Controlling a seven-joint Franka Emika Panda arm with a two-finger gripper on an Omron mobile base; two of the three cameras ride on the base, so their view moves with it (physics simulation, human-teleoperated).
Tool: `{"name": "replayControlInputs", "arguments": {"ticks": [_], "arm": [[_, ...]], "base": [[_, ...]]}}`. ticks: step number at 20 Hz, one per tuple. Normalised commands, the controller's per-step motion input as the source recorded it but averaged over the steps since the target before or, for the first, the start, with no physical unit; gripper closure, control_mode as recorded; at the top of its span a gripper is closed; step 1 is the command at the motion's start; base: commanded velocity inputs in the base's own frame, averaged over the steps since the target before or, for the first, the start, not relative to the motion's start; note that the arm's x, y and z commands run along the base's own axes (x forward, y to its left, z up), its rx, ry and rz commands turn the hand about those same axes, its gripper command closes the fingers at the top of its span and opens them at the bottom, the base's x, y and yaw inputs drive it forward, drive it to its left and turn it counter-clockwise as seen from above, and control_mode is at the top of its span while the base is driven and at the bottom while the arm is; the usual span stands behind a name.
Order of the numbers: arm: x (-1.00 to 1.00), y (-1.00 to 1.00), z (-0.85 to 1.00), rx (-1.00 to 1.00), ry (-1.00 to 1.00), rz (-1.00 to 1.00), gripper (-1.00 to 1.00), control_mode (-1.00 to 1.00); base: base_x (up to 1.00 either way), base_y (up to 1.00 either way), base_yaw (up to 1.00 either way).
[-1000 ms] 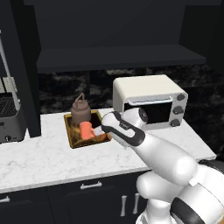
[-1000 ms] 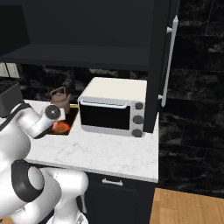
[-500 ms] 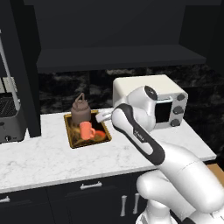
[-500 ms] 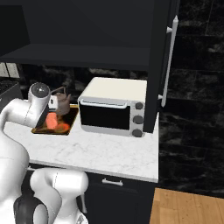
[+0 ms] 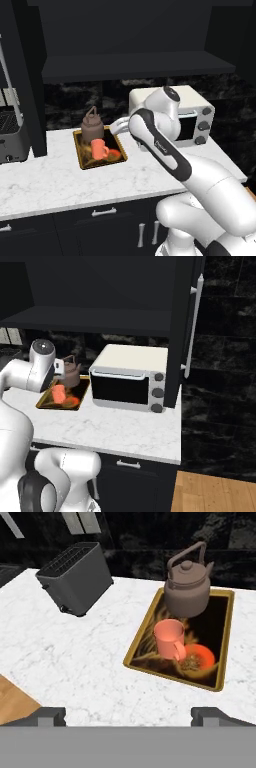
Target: Pick the kettle from the counter and place it on the tray. Then pick the mug from the cabinet and place it on the tray. Then close the cabinet doors.
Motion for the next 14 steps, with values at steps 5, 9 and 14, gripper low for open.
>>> {"name": "replayControlInputs", "arguments": {"ticks": [5,9,14], "arm": [[-0.25,0.00,0.10,0.00,0.00,-0.11,-1.00,-1.00],[-0.36,0.00,0.17,0.00,0.05,-0.21,-1.00,-1.00],[-0.26,0.00,0.14,0.00,0.03,-0.12,-1.00,-1.00]], "base": [[0.00,0.00,0.00],[0.00,0.00,0.00],[0.00,0.00,0.00]]}}
